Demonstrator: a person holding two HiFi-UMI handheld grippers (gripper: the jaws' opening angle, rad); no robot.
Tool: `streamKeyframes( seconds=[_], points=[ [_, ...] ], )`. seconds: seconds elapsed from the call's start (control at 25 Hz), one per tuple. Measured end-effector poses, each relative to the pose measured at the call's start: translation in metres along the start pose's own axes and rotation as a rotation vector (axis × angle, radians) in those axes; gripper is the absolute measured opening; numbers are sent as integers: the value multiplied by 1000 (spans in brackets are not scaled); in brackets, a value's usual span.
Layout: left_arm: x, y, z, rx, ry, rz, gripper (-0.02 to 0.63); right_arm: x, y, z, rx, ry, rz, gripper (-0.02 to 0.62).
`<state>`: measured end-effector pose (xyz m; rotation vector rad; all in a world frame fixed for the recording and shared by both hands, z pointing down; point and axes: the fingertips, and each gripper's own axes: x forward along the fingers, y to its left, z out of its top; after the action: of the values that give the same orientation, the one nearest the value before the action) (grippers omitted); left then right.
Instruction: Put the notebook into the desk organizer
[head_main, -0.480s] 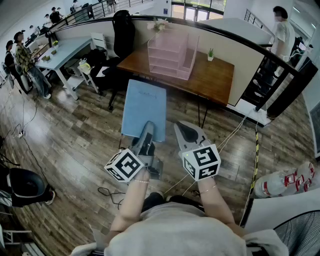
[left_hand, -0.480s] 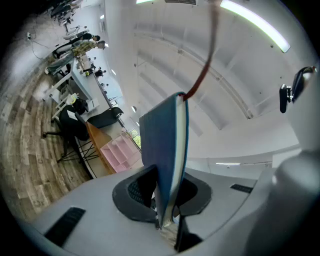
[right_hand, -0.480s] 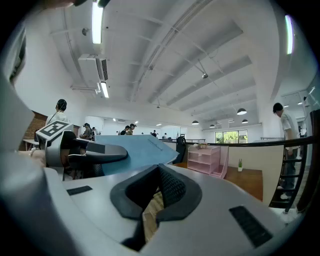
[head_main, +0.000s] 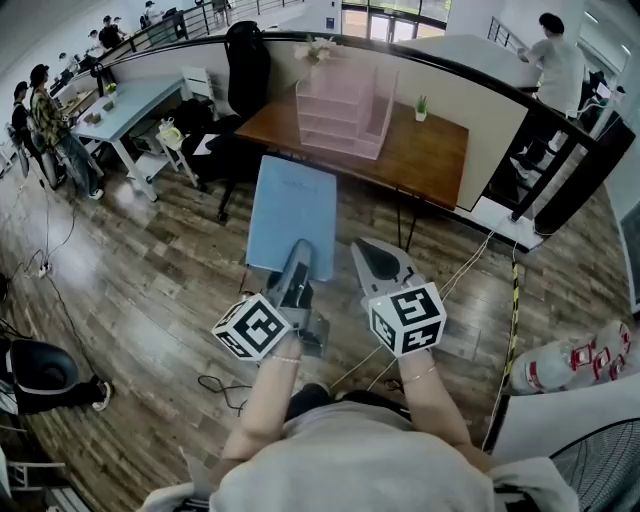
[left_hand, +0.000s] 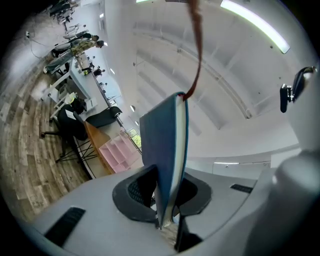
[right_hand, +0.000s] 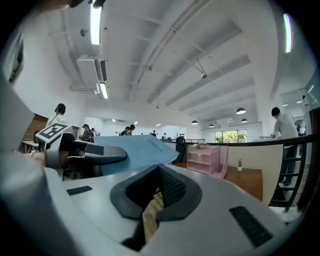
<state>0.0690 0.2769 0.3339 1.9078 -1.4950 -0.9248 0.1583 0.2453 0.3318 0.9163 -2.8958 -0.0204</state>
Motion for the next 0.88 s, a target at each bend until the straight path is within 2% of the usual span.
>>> streamKeyframes(
  seconds=[0.24,0.56,0.68,0.88],
  points=[
    [-2,4,5,3,11,-6,69,4,4,3,8,-17,-37,8],
    [-8,12,11,12,56,-36,71,18,23,0,36,-20,-40,8],
    [-12,18,15,3,59,-40,71,22,32,-8,44,-2,-43,8],
    [-19,28,15,30,74,-37,71,30,39,-18,54,19,-38,8]
  ],
)
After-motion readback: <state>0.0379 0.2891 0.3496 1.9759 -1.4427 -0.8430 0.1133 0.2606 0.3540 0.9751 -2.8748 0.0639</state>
